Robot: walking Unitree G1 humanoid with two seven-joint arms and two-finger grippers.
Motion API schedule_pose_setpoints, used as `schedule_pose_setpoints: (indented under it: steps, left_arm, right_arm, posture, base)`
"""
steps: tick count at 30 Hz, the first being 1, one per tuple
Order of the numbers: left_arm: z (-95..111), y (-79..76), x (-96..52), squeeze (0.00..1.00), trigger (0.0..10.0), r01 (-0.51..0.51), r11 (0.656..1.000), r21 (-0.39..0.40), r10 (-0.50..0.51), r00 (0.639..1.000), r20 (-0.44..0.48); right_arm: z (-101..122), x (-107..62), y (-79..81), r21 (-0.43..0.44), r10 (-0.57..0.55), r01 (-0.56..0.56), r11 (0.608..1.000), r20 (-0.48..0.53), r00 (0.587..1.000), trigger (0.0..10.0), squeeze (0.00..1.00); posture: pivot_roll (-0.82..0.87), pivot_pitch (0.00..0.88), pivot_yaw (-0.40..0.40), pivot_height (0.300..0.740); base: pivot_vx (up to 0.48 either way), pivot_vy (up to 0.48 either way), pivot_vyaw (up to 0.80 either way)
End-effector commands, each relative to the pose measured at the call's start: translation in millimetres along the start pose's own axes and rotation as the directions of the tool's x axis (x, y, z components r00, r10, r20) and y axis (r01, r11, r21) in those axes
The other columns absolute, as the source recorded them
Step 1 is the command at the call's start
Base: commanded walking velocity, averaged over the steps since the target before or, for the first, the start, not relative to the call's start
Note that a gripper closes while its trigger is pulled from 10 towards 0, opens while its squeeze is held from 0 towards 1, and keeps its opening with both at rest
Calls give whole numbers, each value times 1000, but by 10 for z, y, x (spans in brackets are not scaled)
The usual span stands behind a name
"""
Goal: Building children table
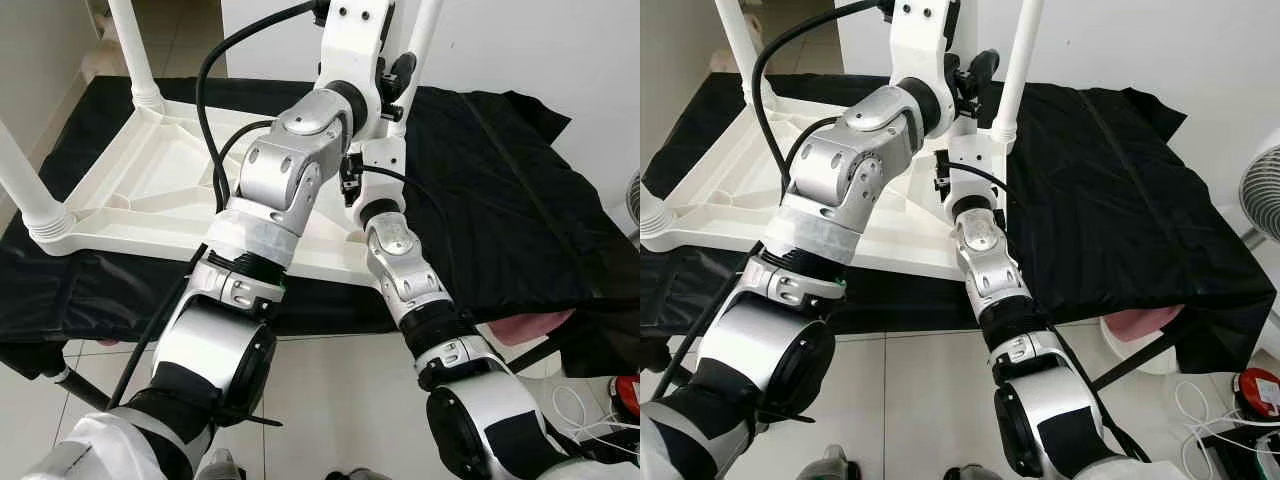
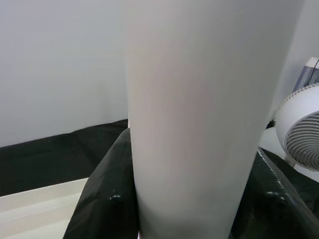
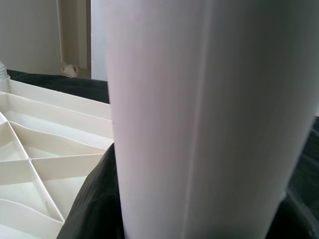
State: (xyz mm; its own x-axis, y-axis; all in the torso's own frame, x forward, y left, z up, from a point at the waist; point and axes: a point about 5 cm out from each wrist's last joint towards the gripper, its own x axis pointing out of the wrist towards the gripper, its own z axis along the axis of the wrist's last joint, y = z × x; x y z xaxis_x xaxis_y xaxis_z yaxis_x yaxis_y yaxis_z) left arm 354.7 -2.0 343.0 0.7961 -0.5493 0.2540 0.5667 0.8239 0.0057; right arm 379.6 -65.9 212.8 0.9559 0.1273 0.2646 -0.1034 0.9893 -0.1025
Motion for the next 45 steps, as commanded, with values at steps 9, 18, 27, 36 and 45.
schedule_pose_setpoints:
  steps: [9, 18, 27, 36, 45]
  left_arm:
    - [52, -181, 9, 1000, 10000, 69, 998, 5, -69, 996, 57]
    - [121, -318, -50, 690, 10000, 165, 986, -8, -163, 982, 96]
    - [185, -283, -132, 0, 10000, 188, 981, -47, -178, 971, 162]
    - [-48, -25, -305, 0, 10000, 142, 989, -36, -136, 982, 128]
    - [-264, 187, -436, 0, 10000, 53, 999, 0, -53, 995, 81]
  right_arm:
    - [-2, 28, 6, 34, -13, 14, 999, -24, 1000, 10000, 0]
    - [-7, 48, -57, 202, -42, 54, 978, -63, 997, 10000, 0]
    - [49, 74, -187, 207, -85, 93, 974, -46, 995, 10000, 0]
    - [40, -4, -380, 140, -93, 93, 986, -8, 996, 10000, 0]
    - [-103, -157, -602, 97, -138, 140, 985, -25, 990, 10000, 0]
  posture:
    - [26, 17, -69, 740]
    - [26, 23, -67, 740]
    - [24, 25, -60, 740]
    - [22, 22, -56, 740]
    - [20, 11, -61, 740]
  base:
    - [0, 0, 0]
    - [0, 0, 0]
    - [0, 0, 0]
    - [0, 0, 0]
    - [0, 0, 0]
